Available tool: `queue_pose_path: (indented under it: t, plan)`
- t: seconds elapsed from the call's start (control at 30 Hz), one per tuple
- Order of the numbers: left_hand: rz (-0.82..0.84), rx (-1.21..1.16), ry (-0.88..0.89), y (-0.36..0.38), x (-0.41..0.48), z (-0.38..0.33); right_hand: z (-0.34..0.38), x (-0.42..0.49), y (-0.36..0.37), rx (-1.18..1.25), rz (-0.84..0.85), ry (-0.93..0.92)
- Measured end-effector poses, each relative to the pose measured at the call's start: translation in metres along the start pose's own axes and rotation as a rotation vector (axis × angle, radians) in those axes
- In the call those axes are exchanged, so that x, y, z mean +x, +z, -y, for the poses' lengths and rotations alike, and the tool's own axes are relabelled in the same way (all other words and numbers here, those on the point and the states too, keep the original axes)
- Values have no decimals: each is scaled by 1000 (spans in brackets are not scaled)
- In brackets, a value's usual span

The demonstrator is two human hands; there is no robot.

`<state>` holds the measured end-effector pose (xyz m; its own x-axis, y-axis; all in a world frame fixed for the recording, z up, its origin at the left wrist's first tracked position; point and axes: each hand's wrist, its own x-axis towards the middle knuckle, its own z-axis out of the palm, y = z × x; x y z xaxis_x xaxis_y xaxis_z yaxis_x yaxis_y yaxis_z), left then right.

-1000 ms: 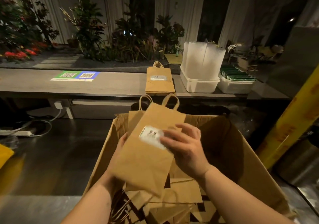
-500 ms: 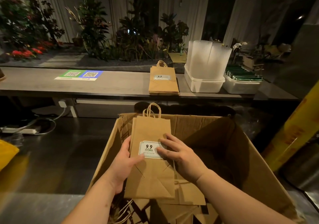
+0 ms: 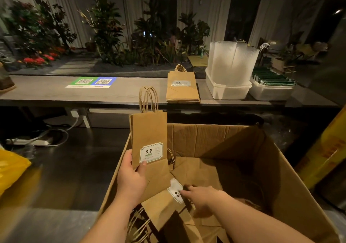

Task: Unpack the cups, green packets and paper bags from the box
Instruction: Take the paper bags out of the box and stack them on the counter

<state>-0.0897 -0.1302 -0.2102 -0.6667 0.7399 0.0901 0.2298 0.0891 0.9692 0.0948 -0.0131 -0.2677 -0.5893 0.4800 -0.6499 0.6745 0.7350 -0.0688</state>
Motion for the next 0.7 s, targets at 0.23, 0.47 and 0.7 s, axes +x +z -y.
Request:
queue_pose_path:
  t: [0.23,0.47,0.7]
  plan:
    - [-38,-54,-64,-1,3,0,0,2,-5,-14,-393,11]
    - [-1,-81,-61,-2,0,0,-9,3,9,-25,-198,119]
    - [-37,-173,-126,-5,1,5,-39,-14,3,420,-237,241]
